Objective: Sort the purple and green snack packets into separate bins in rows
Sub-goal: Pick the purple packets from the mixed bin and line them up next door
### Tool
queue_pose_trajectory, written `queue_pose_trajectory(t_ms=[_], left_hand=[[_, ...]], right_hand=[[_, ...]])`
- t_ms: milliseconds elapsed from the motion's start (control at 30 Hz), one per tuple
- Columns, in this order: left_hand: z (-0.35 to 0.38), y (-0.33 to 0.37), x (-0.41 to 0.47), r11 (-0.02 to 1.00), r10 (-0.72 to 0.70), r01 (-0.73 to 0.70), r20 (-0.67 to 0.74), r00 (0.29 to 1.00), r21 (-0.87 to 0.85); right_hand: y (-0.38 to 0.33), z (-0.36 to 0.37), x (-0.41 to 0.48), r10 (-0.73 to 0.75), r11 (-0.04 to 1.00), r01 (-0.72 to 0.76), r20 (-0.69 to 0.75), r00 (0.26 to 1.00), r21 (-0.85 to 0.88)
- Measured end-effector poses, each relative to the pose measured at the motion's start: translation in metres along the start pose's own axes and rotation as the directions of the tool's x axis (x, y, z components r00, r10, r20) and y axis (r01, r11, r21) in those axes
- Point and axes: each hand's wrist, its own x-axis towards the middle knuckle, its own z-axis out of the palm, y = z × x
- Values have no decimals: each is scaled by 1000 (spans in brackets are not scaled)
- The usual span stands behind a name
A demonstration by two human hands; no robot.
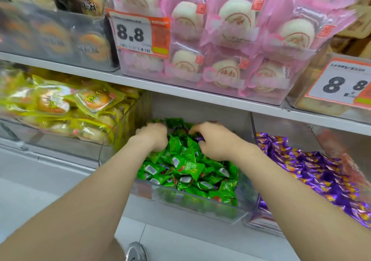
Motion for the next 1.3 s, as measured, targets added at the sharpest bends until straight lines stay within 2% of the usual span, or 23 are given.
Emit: queue_pose_trajectory(t_ms=[67,200,333,400,467,567,700,867,1000,1067,1133,1233,1300], left_hand=[[3,-1,7,999,27,-26,-37,999,31],[10,0,16,998,53,-51,-53,997,37],[13,-1,19,996,82,-78,-96,992,43],[12,-2,21,991,122,-115,-120,985,66],[10,-1,19,984,172,-166,-109,979,67],[6,-2,15,974,226,-224,-72,971,35],[-4,-2,8,952,257,-267,-84,963,-152],[-20,0,-16,920,252,-279,-130,959,-275],[-29,10,-67,894,245,-328,-280,928,-304],[-29,24,-96,861,276,-388,-340,899,-329],[-27,39,-115,791,320,-456,-360,876,-407],[-28,67,-134,666,363,-492,-333,870,-561],[-31,91,-143,630,378,-494,-319,869,-599]], right_hand=[[1,0,7,-23,999,27,81,996,-42],[9,0,15,-4,994,6,20,1000,-114],[12,-2,11,-14,995,16,25,1000,-96],[12,-5,5,-33,997,31,-30,999,-65],[8,-11,-7,-58,998,58,-106,993,-9],[0,-23,-31,-41,984,70,-173,984,163],[-7,-31,-64,30,918,67,-238,971,390],[-2,-34,-84,112,853,23,-227,967,522],[6,-40,-95,168,724,4,-182,969,690],[9,-45,-106,151,672,36,-185,971,739],[14,-47,-113,160,673,44,-203,966,738],[20,-48,-124,191,636,48,-217,957,770],[27,-49,-135,206,602,63,-230,951,796]])
